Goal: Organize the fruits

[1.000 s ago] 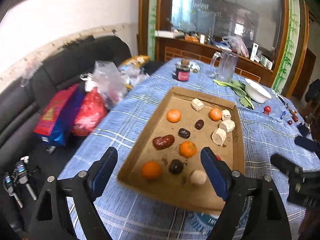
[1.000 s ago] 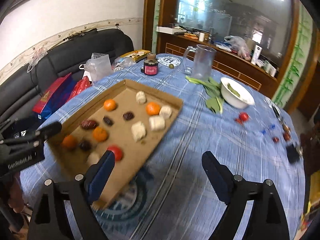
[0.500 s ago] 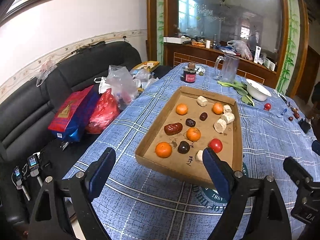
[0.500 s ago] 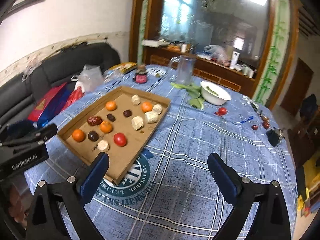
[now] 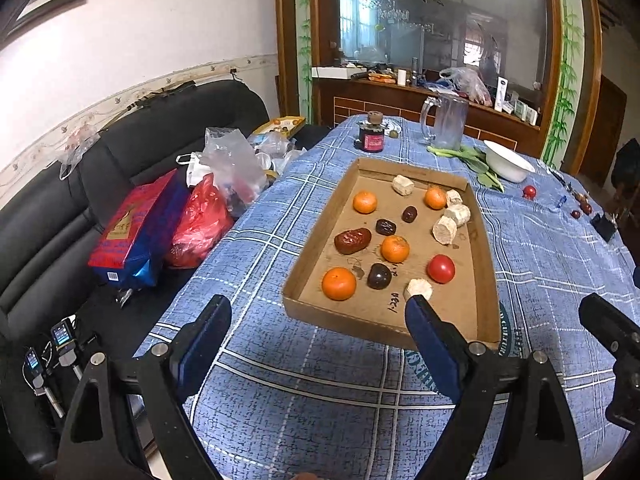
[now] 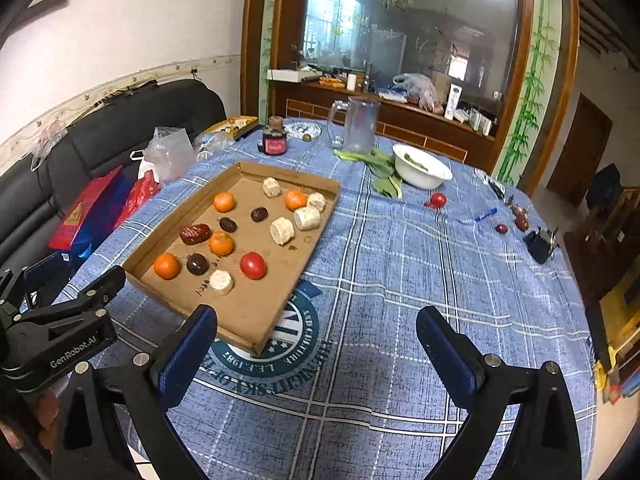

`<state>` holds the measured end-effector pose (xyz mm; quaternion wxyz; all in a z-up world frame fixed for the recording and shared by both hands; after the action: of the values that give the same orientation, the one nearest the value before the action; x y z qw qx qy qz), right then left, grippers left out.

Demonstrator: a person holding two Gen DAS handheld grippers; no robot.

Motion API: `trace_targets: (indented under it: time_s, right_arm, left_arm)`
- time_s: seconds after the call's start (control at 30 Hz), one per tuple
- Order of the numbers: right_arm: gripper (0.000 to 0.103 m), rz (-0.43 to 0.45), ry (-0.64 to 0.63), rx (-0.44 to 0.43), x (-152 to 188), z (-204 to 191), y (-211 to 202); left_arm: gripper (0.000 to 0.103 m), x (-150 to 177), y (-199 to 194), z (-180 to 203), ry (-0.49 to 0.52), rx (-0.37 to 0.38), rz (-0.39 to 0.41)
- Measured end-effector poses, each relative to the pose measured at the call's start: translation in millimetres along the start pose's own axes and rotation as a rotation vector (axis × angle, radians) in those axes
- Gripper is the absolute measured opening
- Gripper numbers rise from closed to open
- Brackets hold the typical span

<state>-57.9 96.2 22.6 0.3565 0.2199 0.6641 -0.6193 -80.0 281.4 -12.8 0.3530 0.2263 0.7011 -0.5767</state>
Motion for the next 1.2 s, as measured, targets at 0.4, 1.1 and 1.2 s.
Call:
trace_targets:
  time_s: [0.4, 1.1, 1.2]
  right_arm:
    - [0.102, -0.01, 0.001, 0.001, 5, -2, 0]
    - [0.102, -0.021, 0.017, 0.02, 7, 9, -2]
    - [0.102, -0.024, 0.017, 0.019, 8, 10, -2]
  left_arm:
    - [0.088, -6, -14, 14, 0.055, 0.035, 0.046]
    - [0.088, -4, -5, 17, 0.027, 0.062, 0.011]
    - [0.088, -4, -5, 12, 0.018, 0.051, 0.01]
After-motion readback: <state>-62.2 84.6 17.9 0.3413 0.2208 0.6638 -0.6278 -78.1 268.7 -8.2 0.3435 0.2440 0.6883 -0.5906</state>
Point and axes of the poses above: each gripper's, at about its wrist camera, not at the fingertips, and y roughly the way its jaws point, z to its right, x to its underside, the point moved 8 cm from there along y, roughly the way its jaws point, and after that the axes turned 5 degrees about y, right-handed, at the moved point
